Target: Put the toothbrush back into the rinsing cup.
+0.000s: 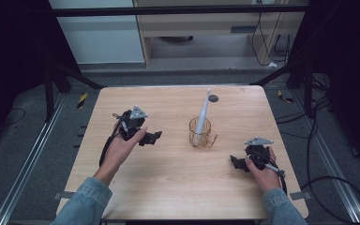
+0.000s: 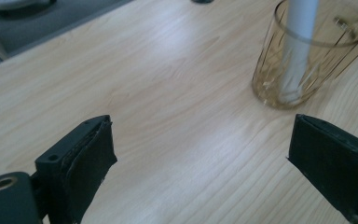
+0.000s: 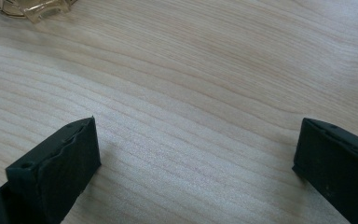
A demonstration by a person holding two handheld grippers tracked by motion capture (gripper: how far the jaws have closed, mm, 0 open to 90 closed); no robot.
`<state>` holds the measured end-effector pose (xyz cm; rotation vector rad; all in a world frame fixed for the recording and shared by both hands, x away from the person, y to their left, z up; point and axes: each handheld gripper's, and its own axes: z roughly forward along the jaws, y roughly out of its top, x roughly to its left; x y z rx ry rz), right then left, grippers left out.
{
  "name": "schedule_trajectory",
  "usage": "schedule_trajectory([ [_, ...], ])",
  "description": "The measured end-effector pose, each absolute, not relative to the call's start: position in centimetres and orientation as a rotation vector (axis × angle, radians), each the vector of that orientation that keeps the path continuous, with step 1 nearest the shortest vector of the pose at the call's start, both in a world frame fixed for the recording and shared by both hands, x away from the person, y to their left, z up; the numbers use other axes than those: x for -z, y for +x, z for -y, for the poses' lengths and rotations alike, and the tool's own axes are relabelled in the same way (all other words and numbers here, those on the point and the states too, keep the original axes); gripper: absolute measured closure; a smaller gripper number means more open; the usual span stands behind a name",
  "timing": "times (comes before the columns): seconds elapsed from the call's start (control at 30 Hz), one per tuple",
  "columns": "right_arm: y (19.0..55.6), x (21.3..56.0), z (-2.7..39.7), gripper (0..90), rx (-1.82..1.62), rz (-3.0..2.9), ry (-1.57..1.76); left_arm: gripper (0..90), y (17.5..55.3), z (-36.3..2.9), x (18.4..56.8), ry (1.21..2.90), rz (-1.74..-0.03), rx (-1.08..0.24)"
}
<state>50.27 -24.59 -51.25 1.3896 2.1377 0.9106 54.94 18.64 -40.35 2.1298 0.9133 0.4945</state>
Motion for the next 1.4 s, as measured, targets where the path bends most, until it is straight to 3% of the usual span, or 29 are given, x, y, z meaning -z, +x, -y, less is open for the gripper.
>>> schedule_trajectory([
  [0.97,50.3,51.2,24.6,0.6,-0.910,-2.136,1.388,6.6,54.6,-29.9,48.3,2.187,-1.235,-0.494],
  [1.4,50.3,51.2,24.6,0.5,-0.910,-2.136,1.388,6.5,55.6,-31.6,49.6,2.124,-1.316,-0.482],
])
